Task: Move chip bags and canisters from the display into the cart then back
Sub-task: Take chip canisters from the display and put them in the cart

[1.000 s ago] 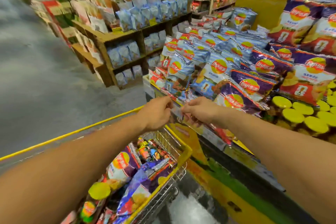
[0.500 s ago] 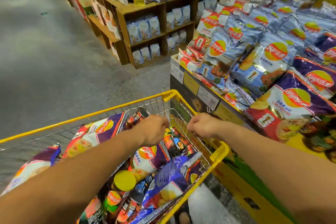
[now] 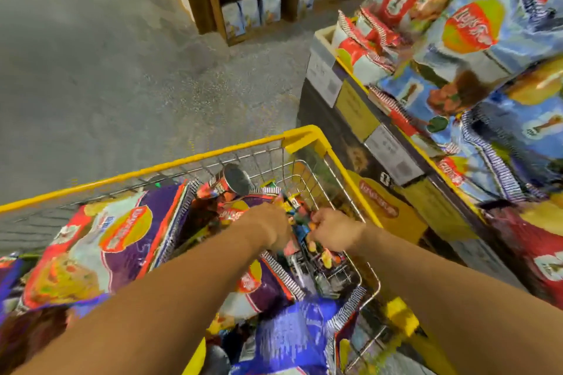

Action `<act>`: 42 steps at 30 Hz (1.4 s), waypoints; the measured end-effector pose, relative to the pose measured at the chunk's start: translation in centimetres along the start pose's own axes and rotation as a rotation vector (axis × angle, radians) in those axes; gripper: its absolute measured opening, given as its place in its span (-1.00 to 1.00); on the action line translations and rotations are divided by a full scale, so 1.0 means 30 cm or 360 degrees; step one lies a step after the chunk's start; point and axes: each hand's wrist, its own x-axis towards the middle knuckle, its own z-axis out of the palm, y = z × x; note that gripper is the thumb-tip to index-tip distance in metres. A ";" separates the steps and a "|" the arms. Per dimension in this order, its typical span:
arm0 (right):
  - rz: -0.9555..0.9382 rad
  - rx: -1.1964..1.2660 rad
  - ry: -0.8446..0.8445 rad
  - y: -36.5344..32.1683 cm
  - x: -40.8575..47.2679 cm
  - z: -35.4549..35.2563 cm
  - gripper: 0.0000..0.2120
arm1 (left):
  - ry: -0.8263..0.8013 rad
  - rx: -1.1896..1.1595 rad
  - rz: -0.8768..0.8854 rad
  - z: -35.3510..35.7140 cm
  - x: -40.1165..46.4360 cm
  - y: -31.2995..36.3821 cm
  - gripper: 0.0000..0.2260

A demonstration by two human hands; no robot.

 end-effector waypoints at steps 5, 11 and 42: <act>0.0092 -0.0027 -0.0026 0.034 0.147 0.078 -0.59 | -0.0279 0.0050 0.0024 0.007 0.067 0.037 -0.66; 0.0087 0.0257 0.0075 0.103 0.276 0.177 -0.49 | -0.0267 -0.0349 -0.0308 0.066 0.159 0.045 -0.44; 0.0050 0.1448 -0.0060 0.009 -0.293 -0.014 -0.48 | 0.0691 -0.2188 0.0054 -0.048 -0.258 -0.104 -0.44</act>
